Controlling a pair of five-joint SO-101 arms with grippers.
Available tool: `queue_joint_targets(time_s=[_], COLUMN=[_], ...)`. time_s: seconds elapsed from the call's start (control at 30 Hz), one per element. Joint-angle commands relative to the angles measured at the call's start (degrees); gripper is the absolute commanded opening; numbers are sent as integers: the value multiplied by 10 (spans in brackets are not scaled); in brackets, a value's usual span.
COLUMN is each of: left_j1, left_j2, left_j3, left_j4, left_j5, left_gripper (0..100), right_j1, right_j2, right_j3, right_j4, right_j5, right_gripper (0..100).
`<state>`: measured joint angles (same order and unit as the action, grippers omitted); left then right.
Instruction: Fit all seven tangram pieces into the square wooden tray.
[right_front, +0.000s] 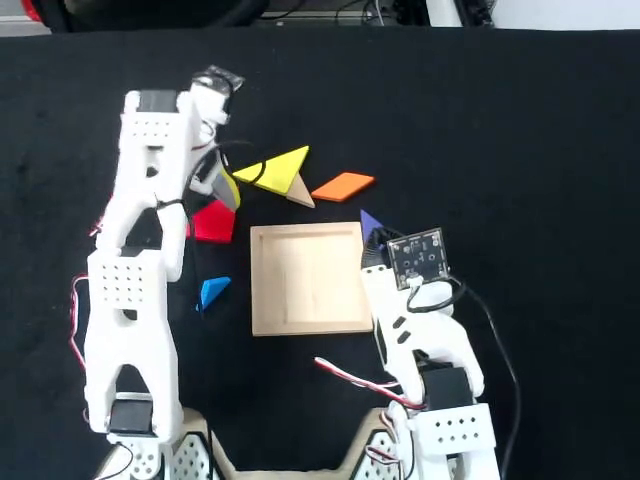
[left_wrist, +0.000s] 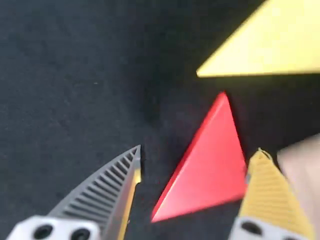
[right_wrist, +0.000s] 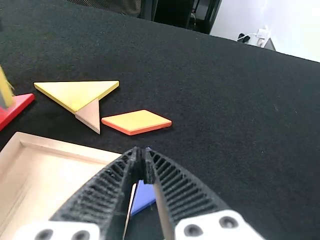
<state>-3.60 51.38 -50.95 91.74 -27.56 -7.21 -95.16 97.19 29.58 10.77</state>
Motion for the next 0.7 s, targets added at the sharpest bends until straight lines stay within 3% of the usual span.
queue_joint_targets(time_s=[0.0, 0.13, 0.27, 0.47, 0.67], left_j1=[-2, -4, -2, -20, -72], left_j2=[-8, -14, -15, -47, -186], left_j3=[-96, -103, -183, -382, -368], left_j4=[88, 83, 86, 93, 93], left_j5=[-69, -72, -67, 123, 119], left_gripper=[339, 300, 167, 91, 87], right_j1=[-7, -7, -7, -7, -6], right_j2=[6, 6, 6, 6, 6], right_j3=[0, 0, 0, 0, 0], right_j4=[-11, -14, -15, -15, -14], right_j5=[4, 4, 4, 4, 4], right_gripper=[15, 15, 15, 15, 15])
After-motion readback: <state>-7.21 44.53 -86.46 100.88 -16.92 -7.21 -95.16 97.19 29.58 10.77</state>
